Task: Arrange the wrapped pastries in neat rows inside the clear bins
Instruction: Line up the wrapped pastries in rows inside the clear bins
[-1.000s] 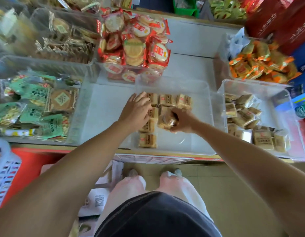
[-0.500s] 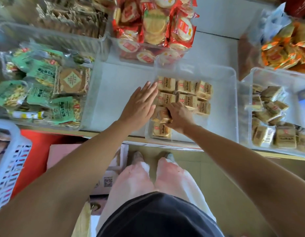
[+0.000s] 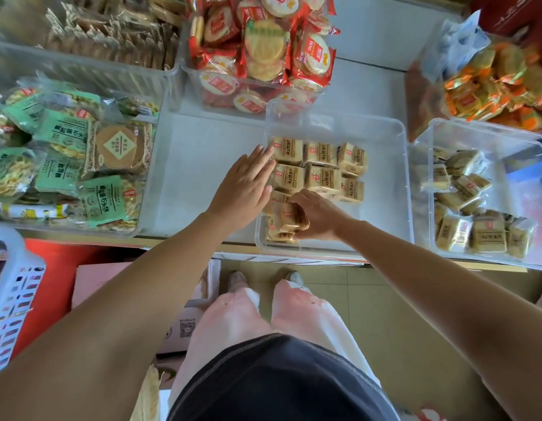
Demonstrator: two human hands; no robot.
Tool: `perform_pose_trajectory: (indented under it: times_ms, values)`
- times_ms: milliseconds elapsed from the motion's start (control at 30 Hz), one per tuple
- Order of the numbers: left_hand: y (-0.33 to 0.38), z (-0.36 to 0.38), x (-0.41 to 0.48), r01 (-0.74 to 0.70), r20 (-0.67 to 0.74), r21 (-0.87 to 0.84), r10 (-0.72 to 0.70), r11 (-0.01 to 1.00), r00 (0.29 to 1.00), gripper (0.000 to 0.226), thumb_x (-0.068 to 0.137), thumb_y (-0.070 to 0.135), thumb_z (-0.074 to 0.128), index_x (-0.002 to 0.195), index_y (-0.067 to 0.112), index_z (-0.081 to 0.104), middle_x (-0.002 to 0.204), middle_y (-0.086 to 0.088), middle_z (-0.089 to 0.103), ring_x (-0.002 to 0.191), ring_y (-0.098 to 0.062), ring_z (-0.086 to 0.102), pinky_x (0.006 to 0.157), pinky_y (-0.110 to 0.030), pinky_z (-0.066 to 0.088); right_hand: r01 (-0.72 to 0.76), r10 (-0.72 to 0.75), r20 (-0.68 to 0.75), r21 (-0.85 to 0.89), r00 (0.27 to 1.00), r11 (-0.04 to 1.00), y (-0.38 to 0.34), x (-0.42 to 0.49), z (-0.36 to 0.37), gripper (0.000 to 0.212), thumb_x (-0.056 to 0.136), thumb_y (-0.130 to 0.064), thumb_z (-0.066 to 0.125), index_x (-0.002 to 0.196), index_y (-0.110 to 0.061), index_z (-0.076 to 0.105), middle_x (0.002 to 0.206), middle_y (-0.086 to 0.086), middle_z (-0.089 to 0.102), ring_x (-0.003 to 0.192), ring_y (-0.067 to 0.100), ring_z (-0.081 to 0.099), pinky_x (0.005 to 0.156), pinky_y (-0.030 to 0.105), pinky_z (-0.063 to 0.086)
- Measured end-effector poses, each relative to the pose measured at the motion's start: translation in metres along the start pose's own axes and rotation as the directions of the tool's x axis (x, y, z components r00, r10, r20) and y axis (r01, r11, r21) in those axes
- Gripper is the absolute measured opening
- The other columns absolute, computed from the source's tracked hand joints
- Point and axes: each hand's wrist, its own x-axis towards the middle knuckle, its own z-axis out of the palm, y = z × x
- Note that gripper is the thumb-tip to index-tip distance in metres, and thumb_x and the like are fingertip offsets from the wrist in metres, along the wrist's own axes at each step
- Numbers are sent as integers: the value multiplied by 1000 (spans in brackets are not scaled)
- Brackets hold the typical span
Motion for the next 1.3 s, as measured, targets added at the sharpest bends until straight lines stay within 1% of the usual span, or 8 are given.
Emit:
perform_pose_trajectory:
  times_ms: [133,267,467,633,767,900,1100,1300]
  values:
    - [0,1,0,-9,-9,2,9,1000,1000,49,101,25,34,143,3,41,159,-12,24,147,-28,21,119,-44,19,38,-44,81,76,996,996,2,-1,3,65,70,-23,79,126,-7,50,115,13,48,103,24,47,93,40,42]
    - [0,3,0,-4,-31,-7,4,1000,1000,47,100,20,41,144,3,41,159,-11,22,148,-27,20,120,-43,18,9,-33,157,148,987,989,5,-5,1,54,82,-20,69,133,-20,51,131,5,38,117,11,34,107,30,29]
    - [2,5,0,5,-46,-6,-5,1000,999,47,99,18,41,144,4,41,160,-11,22,148,-27,20,119,-41,17,15,-20,36,134,999,991,2,-6,11,37,91,-19,58,128,-23,58,151,3,24,138,21,20,115,43,22]
    - [1,6,1,6,-47,-12,-7,1000,999,47,99,17,41,144,3,41,159,-11,22,147,-27,21,119,-42,19,-7,21,-107,125,994,992,-1,-4,14,37,87,-18,64,123,-21,59,128,5,39,114,17,38,101,30,35]
    - [2,6,1,15,-51,-29,-17,999,999,47,98,16,42,143,3,41,159,-11,22,147,-27,20,119,-42,19,-106,123,-61,234,990,966,-1,-8,11,21,87,-16,62,107,-12,59,105,2,52,89,13,55,86,30,51]
    - [4,6,1,13,-53,-37,-15,999,998,46,98,16,42,142,3,43,159,-11,23,147,-29,22,119,-44,21,-122,130,-8,293,992,948,-1,-3,4,20,87,-10,64,106,-11,68,100,-1,55,86,10,58,76,17,47]
    - [4,7,1,17,-68,-44,-20,999,998,44,97,14,45,140,4,45,159,-11,24,147,-28,23,118,-43,21,-181,202,-32,327,979,928,-7,-2,10,21,86,-10,65,106,-15,70,107,-2,42,95,9,44,90,18,35]
    - [5,7,0,21,-66,-46,-25,999,997,44,97,13,45,140,5,46,159,-11,24,147,-27,21,119,-43,21,-288,321,-40,348,946,892,-11,8,11,51,79,-13,72,122,-17,45,123,10,39,106,22,49,90,28,42]
